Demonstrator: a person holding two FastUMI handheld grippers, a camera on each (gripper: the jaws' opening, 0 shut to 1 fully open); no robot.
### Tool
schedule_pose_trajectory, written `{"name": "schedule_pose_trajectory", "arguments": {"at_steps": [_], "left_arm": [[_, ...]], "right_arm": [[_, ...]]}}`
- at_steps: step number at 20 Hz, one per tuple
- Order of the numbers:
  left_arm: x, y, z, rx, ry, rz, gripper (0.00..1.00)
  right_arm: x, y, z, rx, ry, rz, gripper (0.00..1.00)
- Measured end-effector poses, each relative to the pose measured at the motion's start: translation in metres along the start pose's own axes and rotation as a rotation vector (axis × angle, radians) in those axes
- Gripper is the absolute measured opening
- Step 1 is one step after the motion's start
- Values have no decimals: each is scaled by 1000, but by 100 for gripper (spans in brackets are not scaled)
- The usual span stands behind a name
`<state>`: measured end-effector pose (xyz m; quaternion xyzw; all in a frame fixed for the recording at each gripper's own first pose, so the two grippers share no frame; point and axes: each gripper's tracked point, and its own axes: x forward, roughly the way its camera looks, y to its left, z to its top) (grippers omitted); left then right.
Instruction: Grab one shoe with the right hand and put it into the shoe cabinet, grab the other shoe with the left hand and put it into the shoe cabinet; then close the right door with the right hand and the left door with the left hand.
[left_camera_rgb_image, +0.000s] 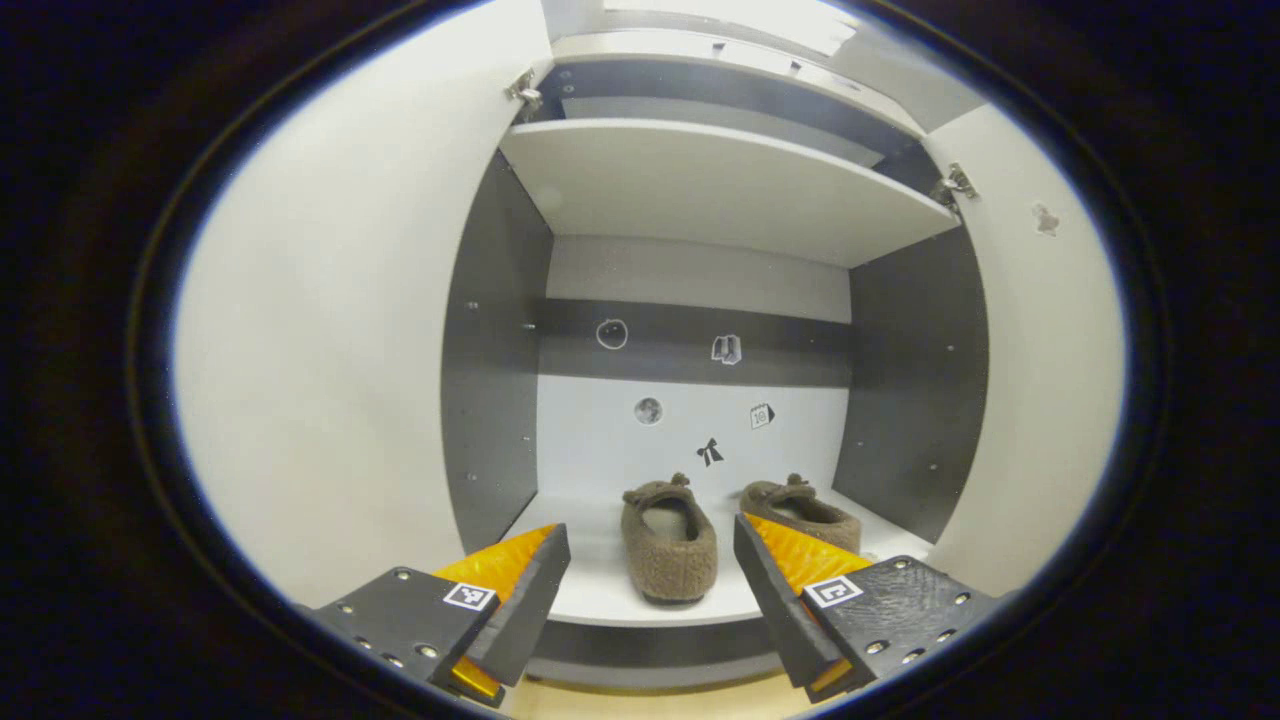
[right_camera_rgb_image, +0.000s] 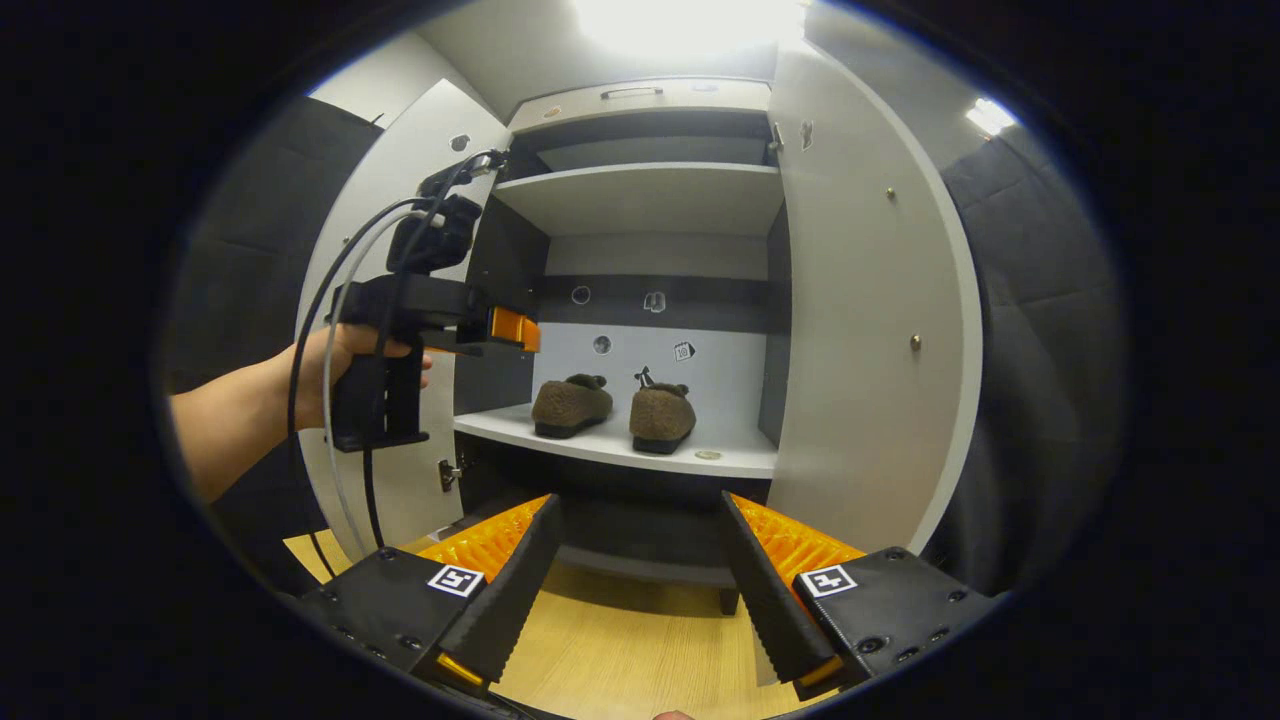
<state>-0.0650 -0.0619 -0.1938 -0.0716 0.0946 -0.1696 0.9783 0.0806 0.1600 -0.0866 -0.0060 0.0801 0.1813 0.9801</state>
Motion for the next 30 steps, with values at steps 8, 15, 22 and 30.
{"name": "schedule_pose_trajectory", "arguments": {"at_steps": [8, 15, 22, 30], "left_arm": [[-96, -6, -6, 36, -24, -25, 100], [-155, 12, -8, 41, -43, 11, 100], [-208, 34, -23, 50, -35, 51, 95], [-231, 38, -21, 50, -42, 51, 100]], "right_arm": [[-27, 13, 27, 8, -54, 6, 99], [-44, 15, 51, 25, -97, 11, 97], [-59, 16, 52, 42, -98, 25, 99], [-76, -22, 53, 40, -97, -64, 99]]}}
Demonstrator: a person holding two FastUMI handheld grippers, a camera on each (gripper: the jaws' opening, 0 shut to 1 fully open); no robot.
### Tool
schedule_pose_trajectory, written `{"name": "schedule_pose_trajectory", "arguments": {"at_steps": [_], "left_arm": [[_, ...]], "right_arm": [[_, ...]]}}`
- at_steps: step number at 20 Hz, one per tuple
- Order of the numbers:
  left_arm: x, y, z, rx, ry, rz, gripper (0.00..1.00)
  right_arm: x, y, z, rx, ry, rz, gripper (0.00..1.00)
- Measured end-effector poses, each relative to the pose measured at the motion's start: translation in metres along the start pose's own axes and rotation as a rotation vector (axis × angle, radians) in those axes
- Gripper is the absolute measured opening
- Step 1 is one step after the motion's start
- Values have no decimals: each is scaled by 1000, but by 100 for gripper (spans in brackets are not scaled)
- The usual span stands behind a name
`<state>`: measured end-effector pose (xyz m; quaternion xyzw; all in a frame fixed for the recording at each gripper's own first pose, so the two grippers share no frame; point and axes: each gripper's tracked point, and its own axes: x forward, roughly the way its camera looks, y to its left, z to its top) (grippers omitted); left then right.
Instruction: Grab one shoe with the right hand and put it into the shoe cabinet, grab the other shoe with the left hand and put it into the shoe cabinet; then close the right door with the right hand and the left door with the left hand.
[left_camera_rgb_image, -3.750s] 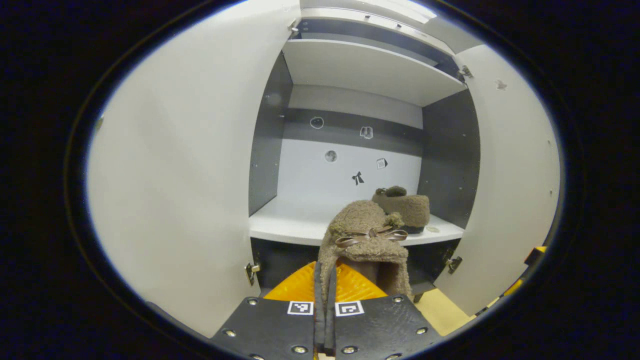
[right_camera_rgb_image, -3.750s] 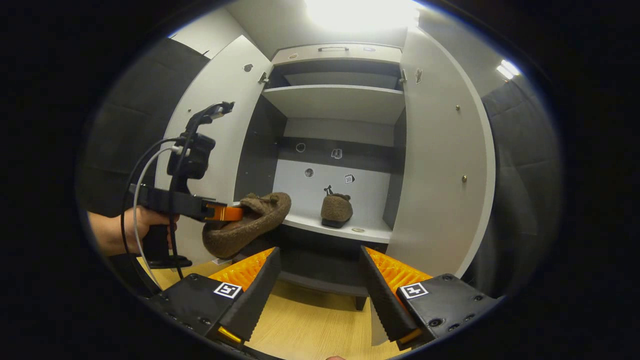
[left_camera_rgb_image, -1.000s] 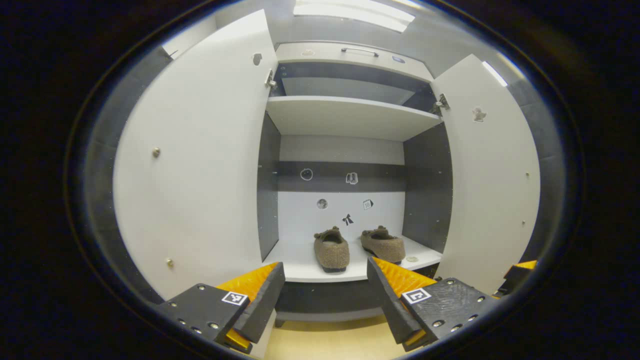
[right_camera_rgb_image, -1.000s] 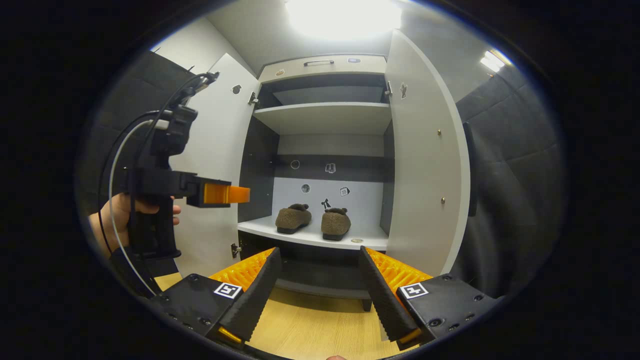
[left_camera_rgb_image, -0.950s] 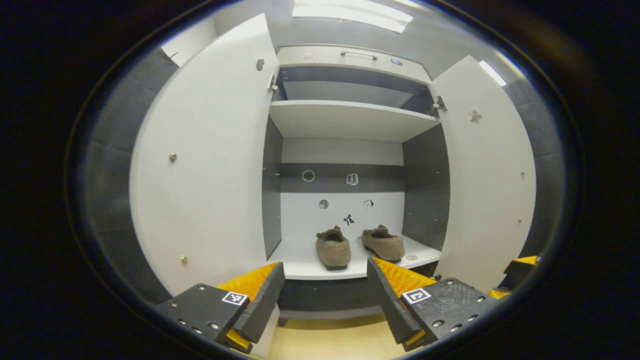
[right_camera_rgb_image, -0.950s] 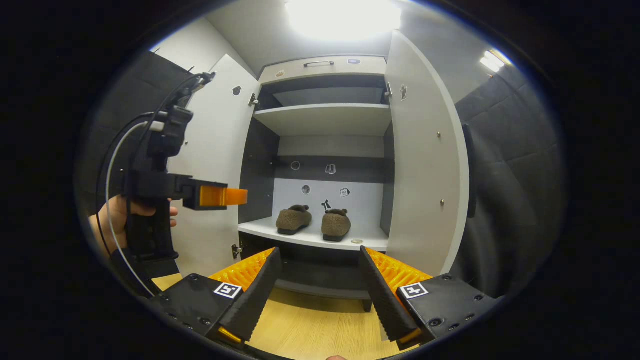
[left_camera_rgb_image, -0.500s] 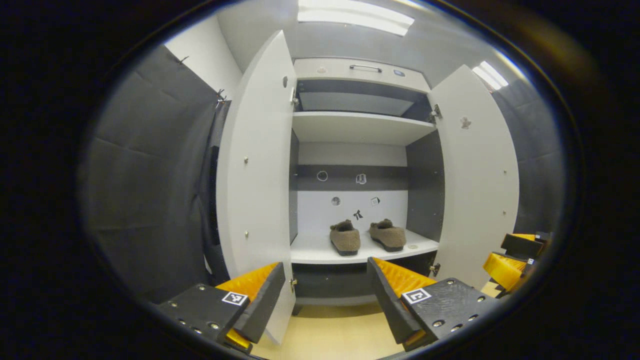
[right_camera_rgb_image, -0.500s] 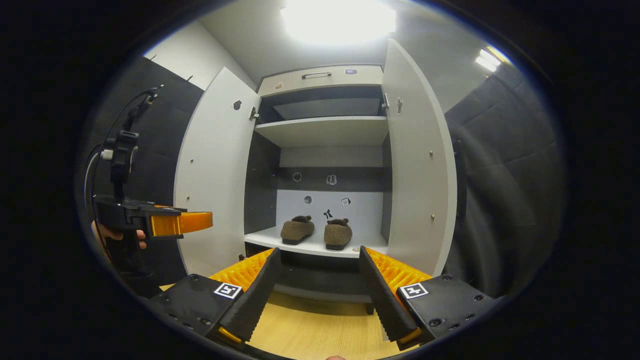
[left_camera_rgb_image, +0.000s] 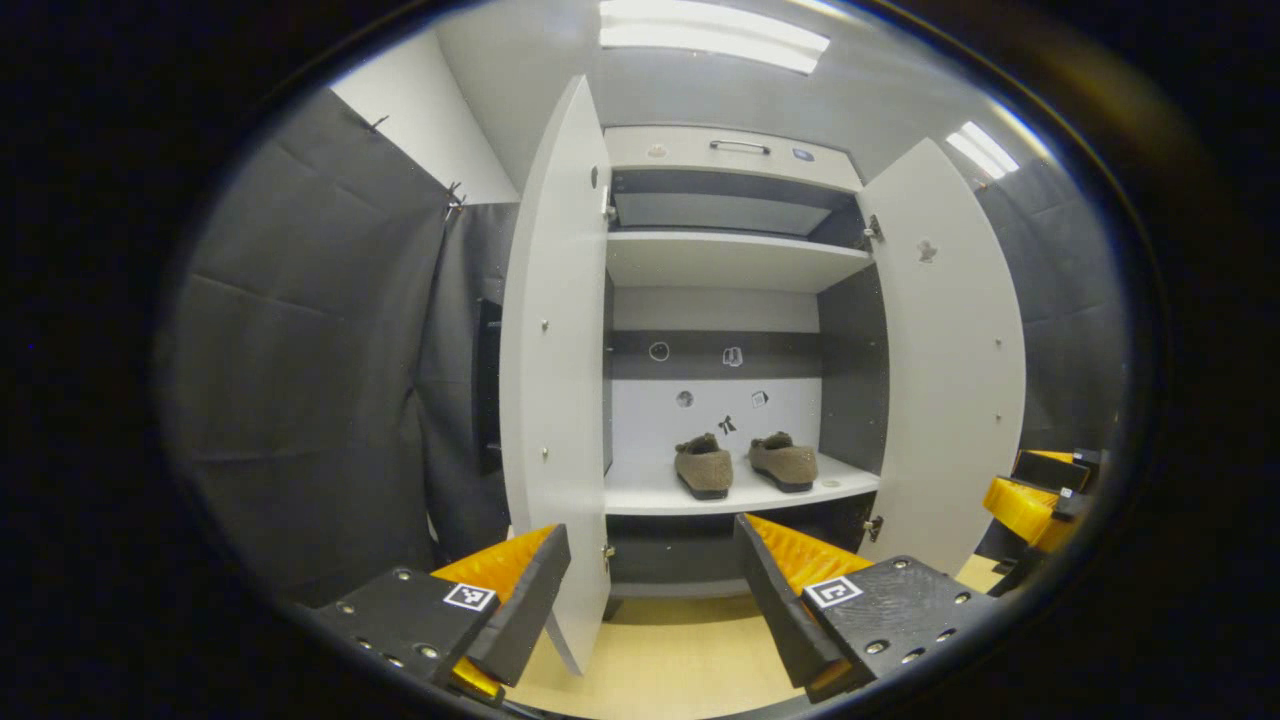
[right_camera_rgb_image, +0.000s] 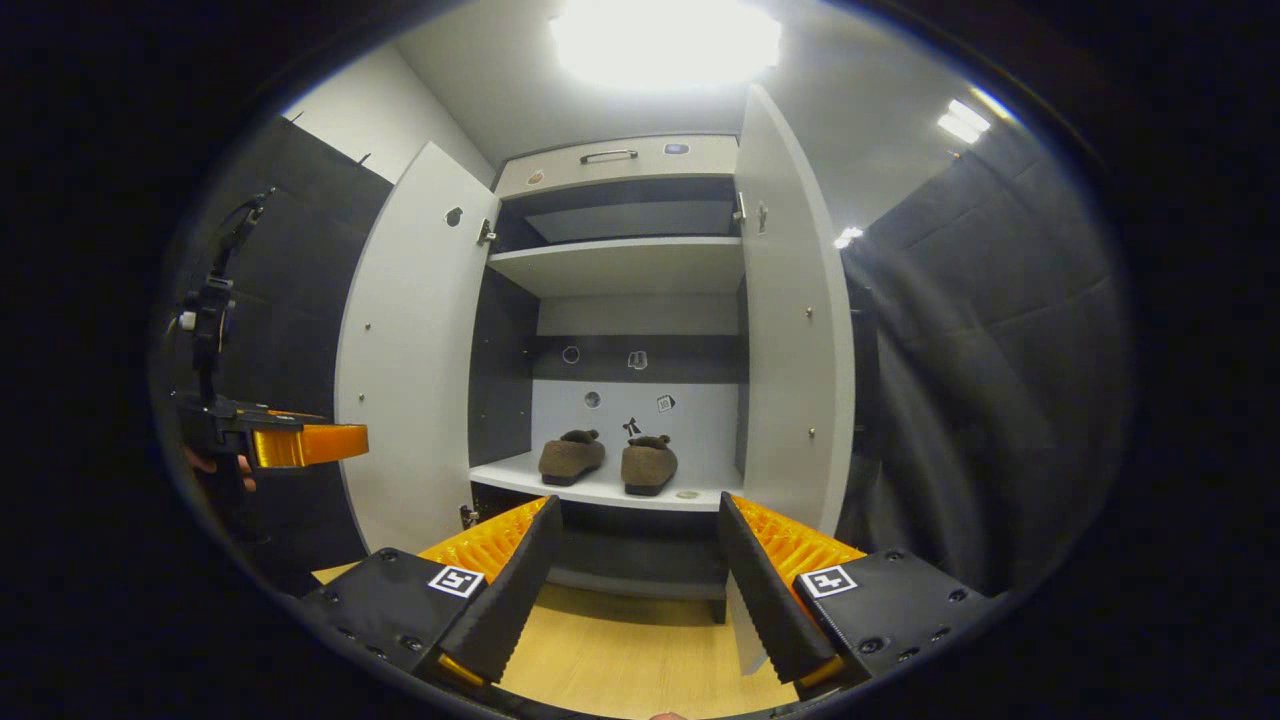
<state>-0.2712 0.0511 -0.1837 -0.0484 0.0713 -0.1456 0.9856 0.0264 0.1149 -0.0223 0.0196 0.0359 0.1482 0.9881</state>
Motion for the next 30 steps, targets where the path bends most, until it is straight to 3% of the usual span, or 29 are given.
{"name": "schedule_pose_trajectory", "arguments": {"at_steps": [8, 9, 12, 13, 15, 16, 22, 28, 30], "left_arm": [[-4, 4, -12, -8, 10, -2, 100], [-3, 6, -14, -11, 15, 1, 95], [-5, 14, -16, -14, 16, 12, 95], [-6, 17, -16, -15, 14, 16, 100], [-10, 23, -15, -18, 14, 30, 100], [-13, 28, -14, -20, 13, 38, 95], [-31, 66, -15, -40, 12, 122, 96], [-44, 96, -19, -48, 21, 184, 100], [-46, 104, -22, -49, 28, 195, 100]], "right_arm": [[-18, -97, 19, -22, -7, -232, 99], [-20, -110, 24, -31, -16, -265, 98], [-21, -149, 34, -49, -18, -358, 98], [-20, -159, 36, -46, -15, -383, 98], [-16, -177, 43, -33, -24, -431, 99], [-13, -186, 47, -32, -34, -458, 98], [13, -221, 71, -37, -90, -612, 98], [42, -231, 58, -15, -11, -644, 99], [44, -230, 59, -14, -3, -635, 93]]}}
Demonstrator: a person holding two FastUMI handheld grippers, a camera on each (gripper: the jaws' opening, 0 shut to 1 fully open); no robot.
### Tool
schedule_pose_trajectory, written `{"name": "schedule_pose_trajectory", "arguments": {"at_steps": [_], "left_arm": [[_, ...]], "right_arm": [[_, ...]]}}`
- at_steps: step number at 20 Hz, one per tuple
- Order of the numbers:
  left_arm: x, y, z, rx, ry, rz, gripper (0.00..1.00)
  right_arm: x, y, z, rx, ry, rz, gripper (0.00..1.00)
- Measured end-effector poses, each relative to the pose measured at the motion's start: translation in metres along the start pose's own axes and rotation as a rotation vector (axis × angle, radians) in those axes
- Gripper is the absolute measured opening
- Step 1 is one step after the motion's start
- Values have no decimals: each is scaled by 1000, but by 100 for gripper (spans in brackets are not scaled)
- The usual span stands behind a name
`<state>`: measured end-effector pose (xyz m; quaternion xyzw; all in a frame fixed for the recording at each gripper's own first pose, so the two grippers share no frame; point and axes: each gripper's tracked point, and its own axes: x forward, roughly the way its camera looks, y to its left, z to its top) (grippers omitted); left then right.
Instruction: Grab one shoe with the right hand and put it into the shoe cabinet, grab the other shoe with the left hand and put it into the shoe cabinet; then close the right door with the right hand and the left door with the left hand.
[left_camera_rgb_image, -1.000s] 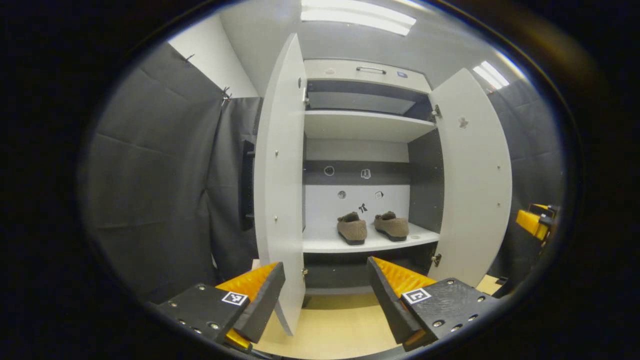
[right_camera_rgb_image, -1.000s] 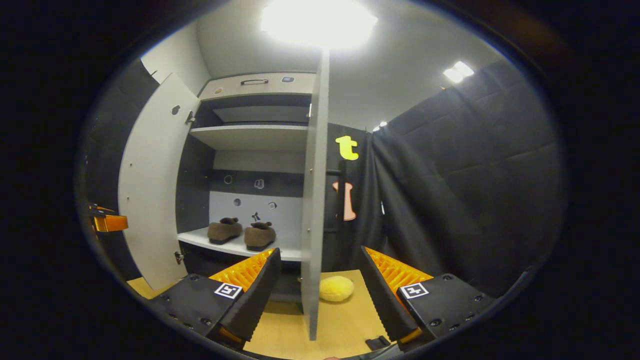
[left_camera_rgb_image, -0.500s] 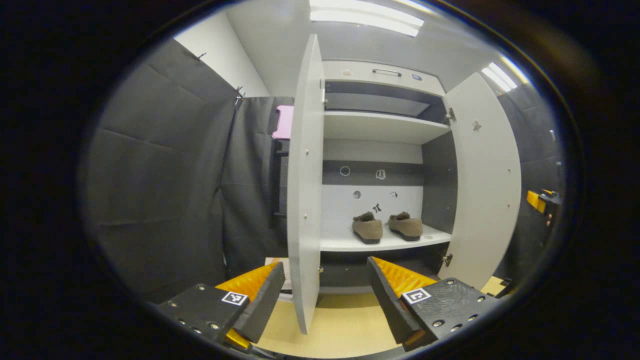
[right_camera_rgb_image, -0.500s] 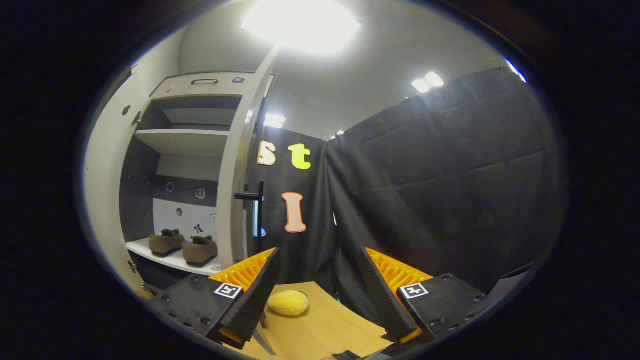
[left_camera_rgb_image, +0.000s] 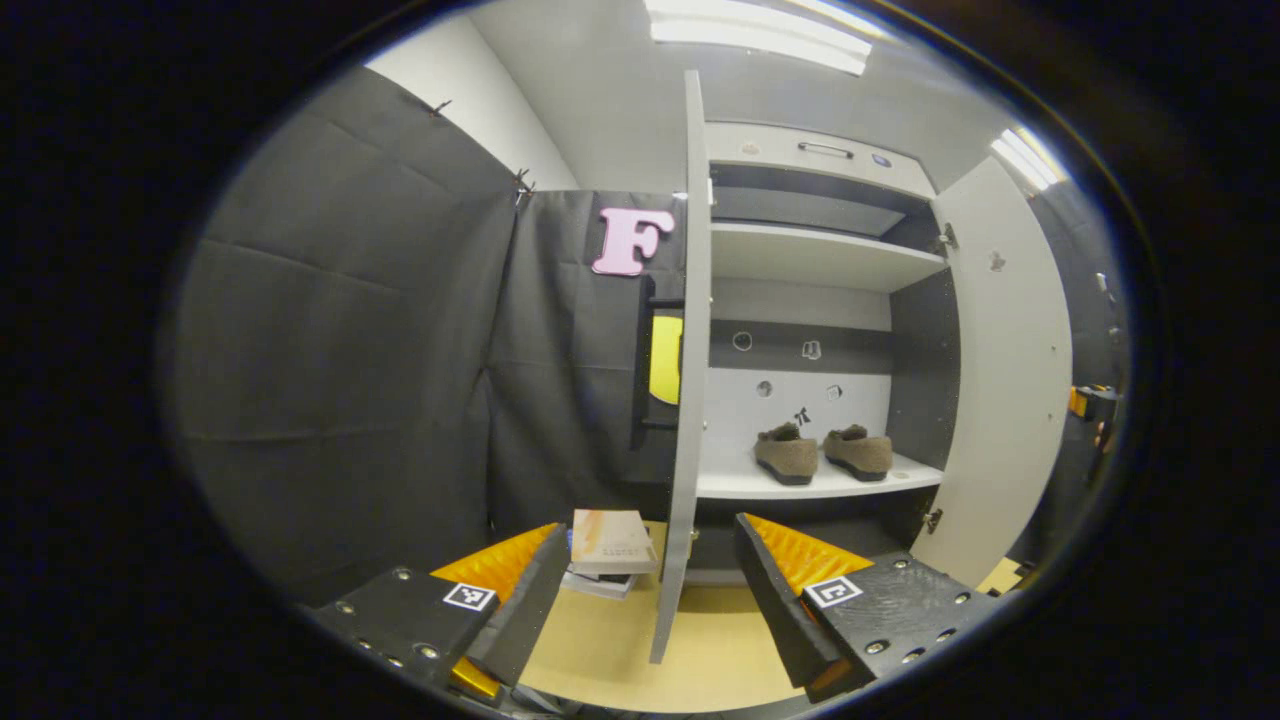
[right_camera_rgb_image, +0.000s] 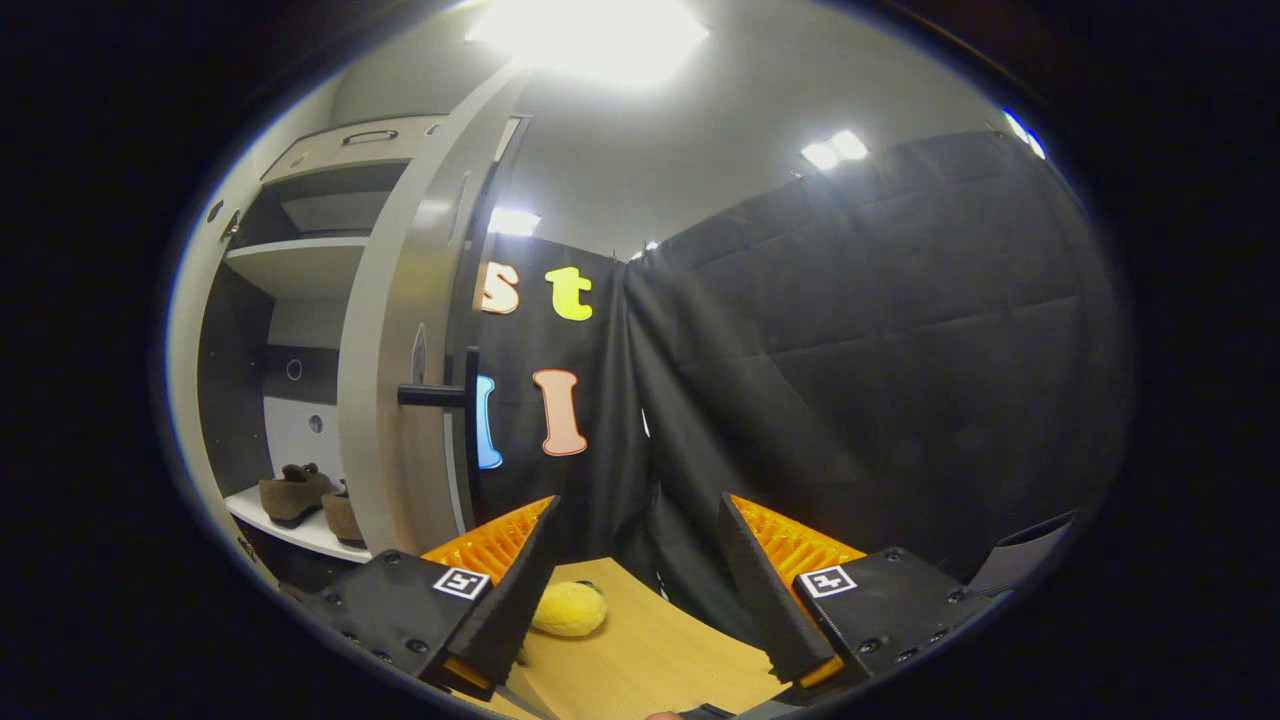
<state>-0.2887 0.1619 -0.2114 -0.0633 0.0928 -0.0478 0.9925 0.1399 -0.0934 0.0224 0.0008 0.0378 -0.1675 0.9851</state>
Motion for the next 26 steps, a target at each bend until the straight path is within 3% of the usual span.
{"name": "schedule_pose_trajectory", "arguments": {"at_steps": [10, 11, 14, 15, 16, 21, 22, 26], "left_arm": [[7, 11, -4, -24, 16, 0, 100], [8, 9, -5, -24, 18, -3, 100], [9, 3, -7, -22, 19, -13, 100], [8, 2, -7, -21, 22, -13, 95], [5, 2, -6, -20, 21, -11, 100], [-2, 11, -4, -23, 16, 13, 100], [-3, 13, -5, -27, 17, 18, 100], [-6, 20, -6, -26, 13, 45, 100]], "right_arm": [[-19, 39, 3, 8, -26, 106, 95], [-20, 46, 4, 10, -27, 120, 92], [-27, 60, 4, 20, -30, 158, 95], [-29, 64, 4, 21, -31, 167, 95], [-30, 68, 3, 24, -33, 178, 95], [-37, 100, 3, 47, -26, 261, 96], [-37, 106, 2, 49, -25, 278, 92], [-40, 130, 1, 43, -29, 333, 95]]}}
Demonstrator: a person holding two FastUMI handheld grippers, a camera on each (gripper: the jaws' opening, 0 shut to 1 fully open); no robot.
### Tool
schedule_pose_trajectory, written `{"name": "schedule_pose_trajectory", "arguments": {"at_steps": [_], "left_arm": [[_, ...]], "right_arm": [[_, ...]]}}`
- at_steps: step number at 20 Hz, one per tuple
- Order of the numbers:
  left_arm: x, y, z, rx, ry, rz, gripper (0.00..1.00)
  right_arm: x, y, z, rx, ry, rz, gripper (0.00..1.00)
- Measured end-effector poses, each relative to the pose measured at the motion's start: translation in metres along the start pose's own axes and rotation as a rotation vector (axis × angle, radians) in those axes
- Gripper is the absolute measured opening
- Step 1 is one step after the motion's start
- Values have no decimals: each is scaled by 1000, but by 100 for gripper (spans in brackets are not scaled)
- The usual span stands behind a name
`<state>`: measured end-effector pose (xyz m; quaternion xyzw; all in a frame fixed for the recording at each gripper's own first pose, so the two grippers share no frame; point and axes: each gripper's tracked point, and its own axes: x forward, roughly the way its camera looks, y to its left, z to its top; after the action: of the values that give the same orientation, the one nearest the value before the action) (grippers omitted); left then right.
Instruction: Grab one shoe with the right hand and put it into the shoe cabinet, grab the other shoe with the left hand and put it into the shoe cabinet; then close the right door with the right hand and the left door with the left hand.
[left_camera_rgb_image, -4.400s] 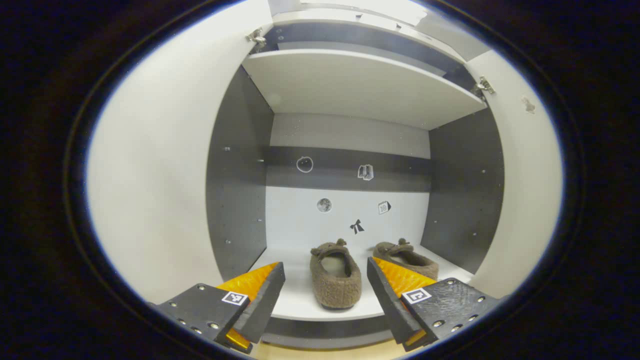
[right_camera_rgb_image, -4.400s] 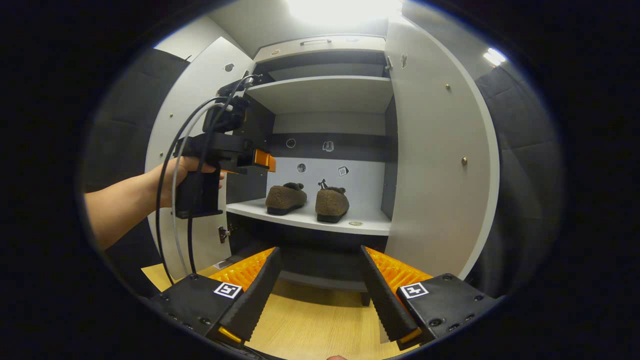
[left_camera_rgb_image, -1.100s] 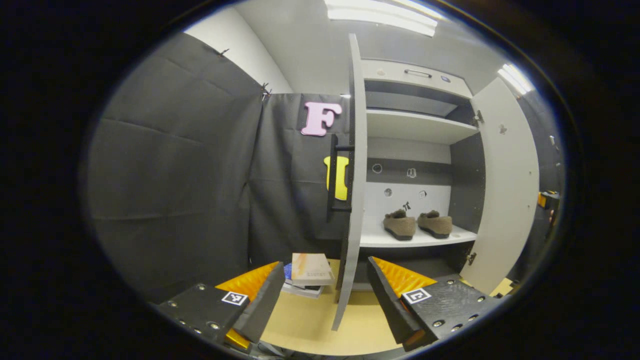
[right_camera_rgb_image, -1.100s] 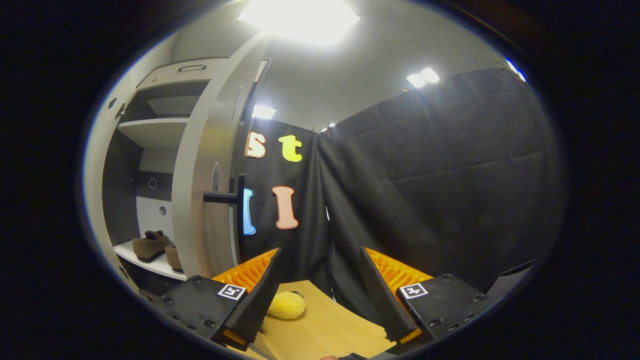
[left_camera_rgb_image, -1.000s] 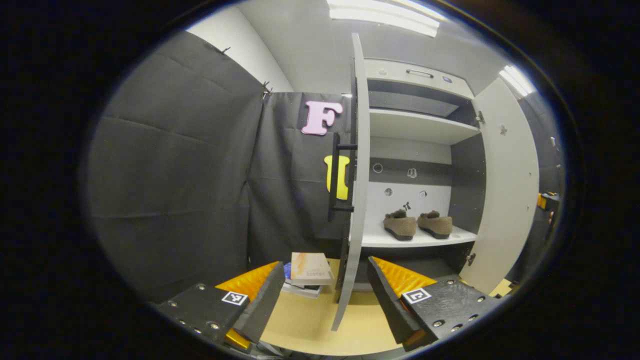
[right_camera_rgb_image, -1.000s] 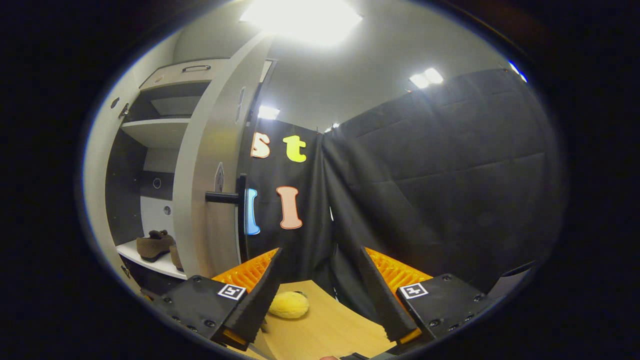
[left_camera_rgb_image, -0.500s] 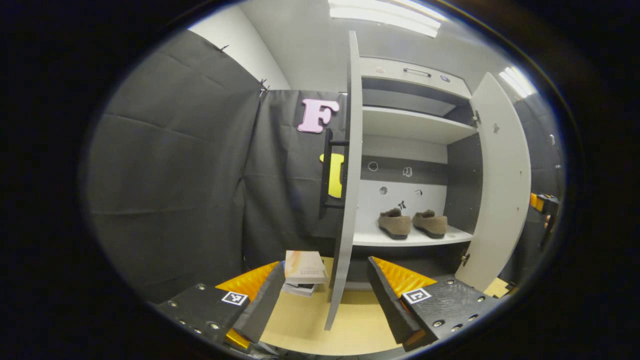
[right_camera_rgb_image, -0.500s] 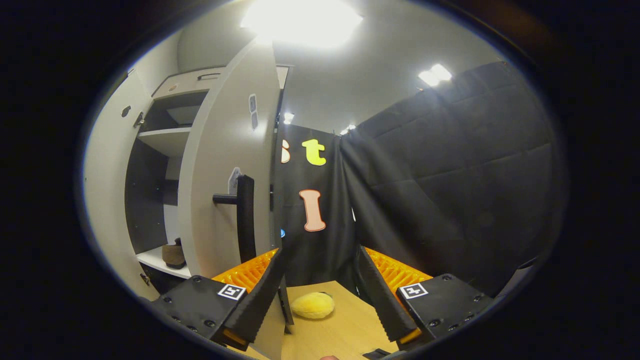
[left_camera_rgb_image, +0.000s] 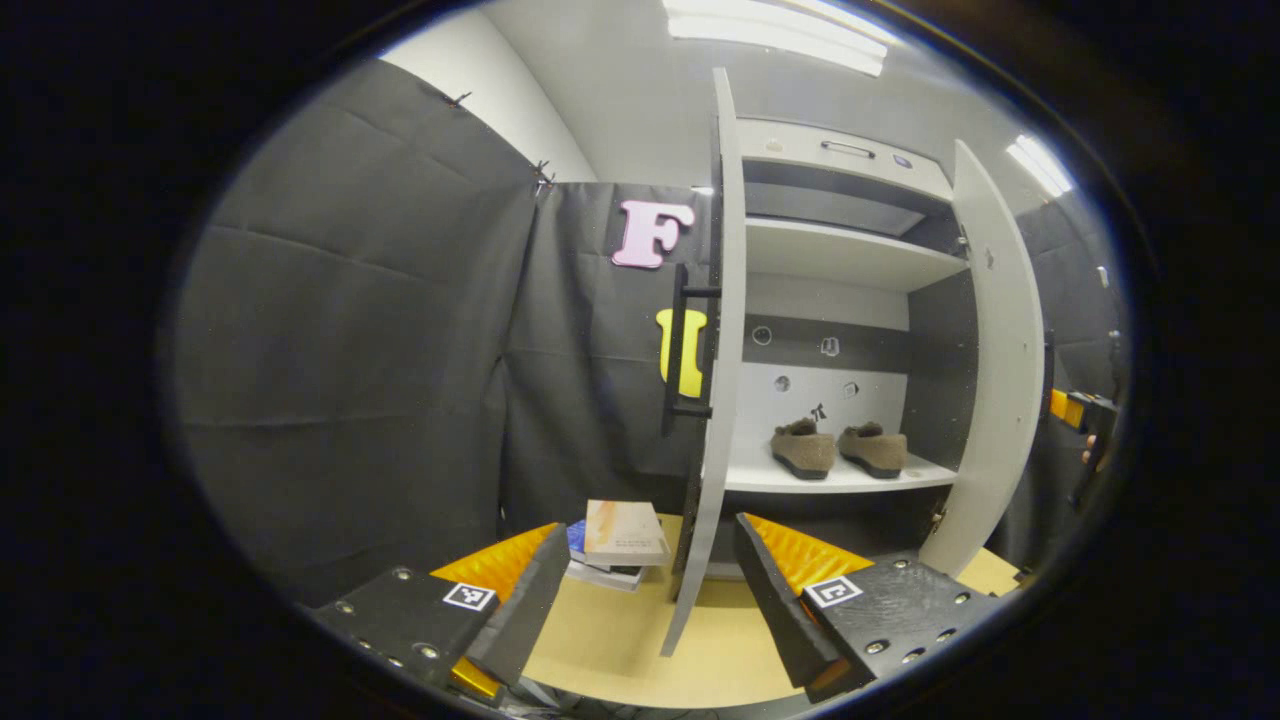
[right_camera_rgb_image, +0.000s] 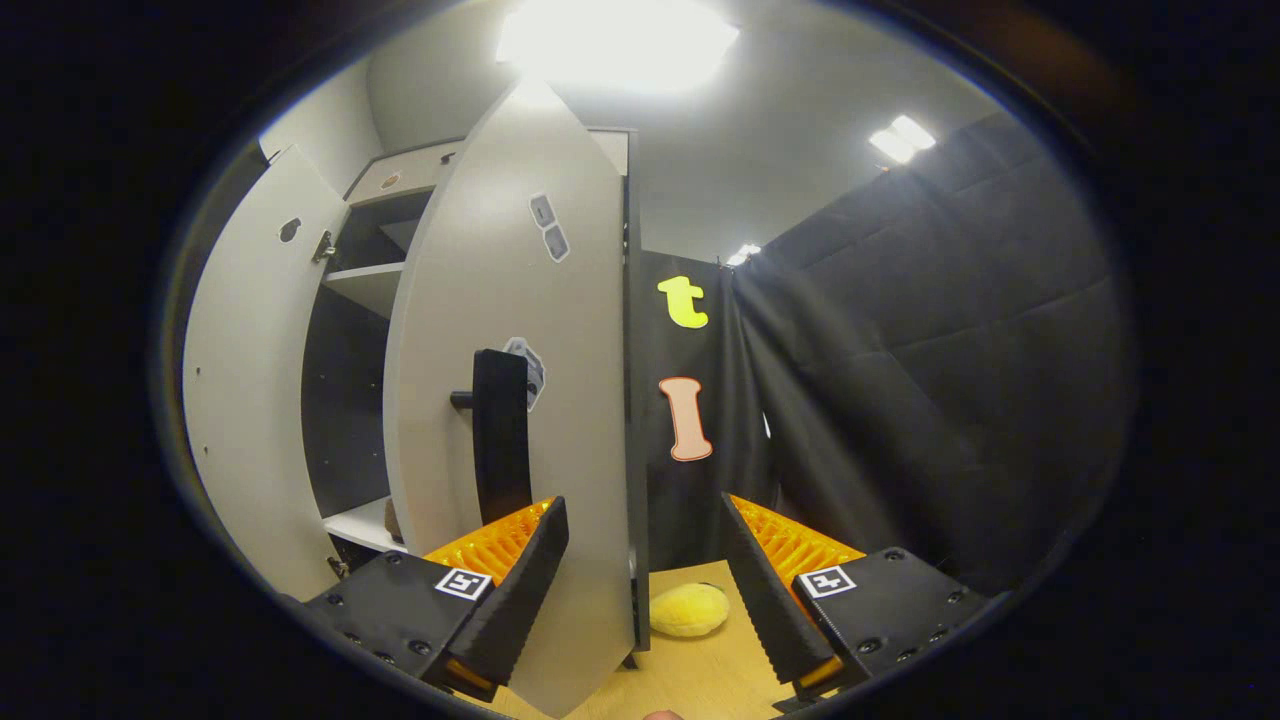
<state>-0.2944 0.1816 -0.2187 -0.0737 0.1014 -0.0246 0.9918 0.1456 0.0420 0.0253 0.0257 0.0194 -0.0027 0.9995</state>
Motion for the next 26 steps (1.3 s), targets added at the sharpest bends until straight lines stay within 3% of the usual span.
{"name": "schedule_pose_trajectory", "arguments": {"at_steps": [9, 13, 20, 26], "left_arm": [[-8, 26, -1, 0, 10, 61, 100], [-7, 33, -7, -1, 17, 86, 100], [4, 41, 10, 11, -6, 97, 100], [39, 51, 50, 49, -71, 104, 100]], "right_arm": [[27, 65, -8, -37, 30, 142, 96], [39, 84, -11, -99, 33, 152, 96], [32, 84, -14, -89, 52, 212, 97], [13, 55, -36, -147, 89, 198, 98]]}}
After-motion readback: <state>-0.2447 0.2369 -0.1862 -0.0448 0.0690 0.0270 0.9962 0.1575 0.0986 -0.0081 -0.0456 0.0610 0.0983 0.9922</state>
